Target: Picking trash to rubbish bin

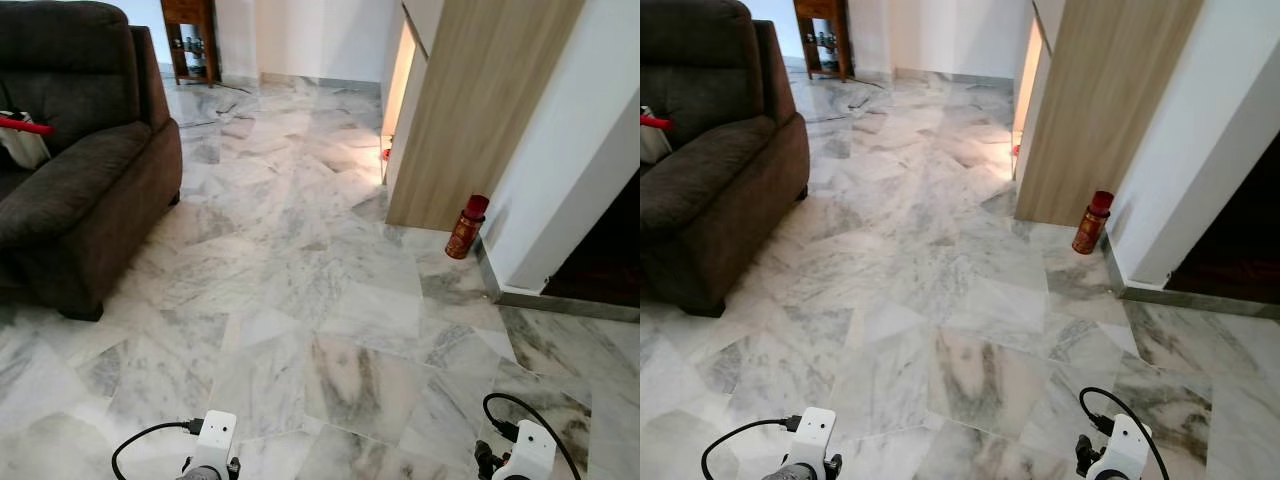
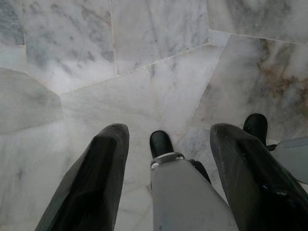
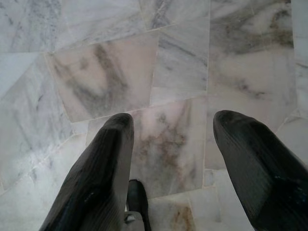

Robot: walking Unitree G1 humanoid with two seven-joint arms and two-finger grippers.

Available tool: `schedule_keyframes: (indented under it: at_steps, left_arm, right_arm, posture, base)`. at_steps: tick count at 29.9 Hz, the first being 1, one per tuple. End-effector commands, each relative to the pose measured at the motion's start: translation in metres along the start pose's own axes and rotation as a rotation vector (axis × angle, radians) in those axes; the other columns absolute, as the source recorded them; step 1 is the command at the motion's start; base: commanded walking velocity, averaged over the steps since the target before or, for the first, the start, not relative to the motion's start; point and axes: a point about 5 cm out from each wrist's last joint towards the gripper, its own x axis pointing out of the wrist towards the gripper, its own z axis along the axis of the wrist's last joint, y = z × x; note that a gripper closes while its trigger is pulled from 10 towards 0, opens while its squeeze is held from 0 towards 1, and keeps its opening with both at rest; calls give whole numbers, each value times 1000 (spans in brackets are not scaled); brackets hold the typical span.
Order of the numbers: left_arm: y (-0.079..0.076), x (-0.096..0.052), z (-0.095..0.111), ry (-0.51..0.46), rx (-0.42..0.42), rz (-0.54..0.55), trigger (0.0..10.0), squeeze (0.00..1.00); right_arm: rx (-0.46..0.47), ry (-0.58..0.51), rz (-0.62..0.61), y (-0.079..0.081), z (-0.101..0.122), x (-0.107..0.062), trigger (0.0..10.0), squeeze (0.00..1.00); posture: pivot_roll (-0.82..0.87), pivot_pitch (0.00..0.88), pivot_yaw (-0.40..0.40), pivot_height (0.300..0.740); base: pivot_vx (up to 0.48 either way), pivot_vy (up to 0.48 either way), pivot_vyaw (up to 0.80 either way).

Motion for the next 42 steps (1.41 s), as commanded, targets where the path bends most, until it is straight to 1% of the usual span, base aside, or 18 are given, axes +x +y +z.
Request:
schedule_keyframes:
  at_steps: [1, 7, 14, 20, 29, 33, 34, 35, 36, 38, 40, 42]
  left_arm:
    - [-1, 0, -3, 11, 9, 3, 10000, 0]
    - [4, 0, 0, 10, -7, 17, 10000, 0]
    - [6, 0, 0, 11, 2, 19, 10000, 0]
    - [7, 0, 0, 18, 20, 18, 10000, 0]
    - [8, 0, -1, 20, 24, 19, 10000, 0]
    - [9, 1, 1, 10, 51, 23, 10000, 0]
    - [8, 1, 3, 4, 76, 17, 10000, 0]
    - [7, 1, 6, -8, 124, 9, 10000, 0]
    - [7, 1, 8, -14, 143, 8, 10000, 0]
    - [6, 2, 11, -23, 154, 10, 10000, 0]
    - [6, 2, 16, -38, 147, 10, 10000, 0]
    - [6, 3, 25, -75, 154, 7, 10000, 0]
  right_arm:
    - [13, -9, -8, -2, 4, 0, 10000, 0]
    - [33, -12, -4, -1, 2, 0, 10000, 0]
    - [47, -15, -3, 1, 1, 0, 10000, 0]
    - [62, -12, -6, 1, -2, -1, 10000, 0]
    - [68, -12, -4, 2, -4, -1, 10000, 0]
    - [82, -16, -8, 2, -4, -1, 10000, 0]
    - [86, -18, -10, 2, -4, -1, 10000, 0]
    - [95, -23, -13, 2, -3, -1, 10000, 0]
    - [100, -27, -14, 3, -2, -1, 10000, 0]
    - [105, -32, -15, 3, -1, 0, 10000, 0]
    - [101, -46, -19, 4, 2, 0, 10000, 0]
    - [96, -78, -8, 7, 11, 2, 10000, 0]
  posture:
    - [13, 0, -106, 740]
    - [6, 0, -90, 740]
    - [5, 0, -80, 740]
    - [5, 0, -71, 740]
    - [6, 0, -67, 740]
    - [5, 0, -60, 740]
    - [5, 0, -60, 740]
    - [1, 0, -52, 740]
    - [2, 0, -46, 740]
    - [2, 0, -46, 740]
    - [4, 0, -40, 740]
    - [3, 0, -35, 740]
  base:
    - [0, 0, 0]
    - [0, 0, 0]
    - [0, 0, 0]
    - [0, 320, 0]
    - [0, 366, 0]
    - [0, 337, 0]
    - [0, 0, 0]
    - [0, 0, 0]
    - [0, 0, 0]
    - [0, 0, 0]
    - [0, 0, 0]
    - [0, 0, 0]
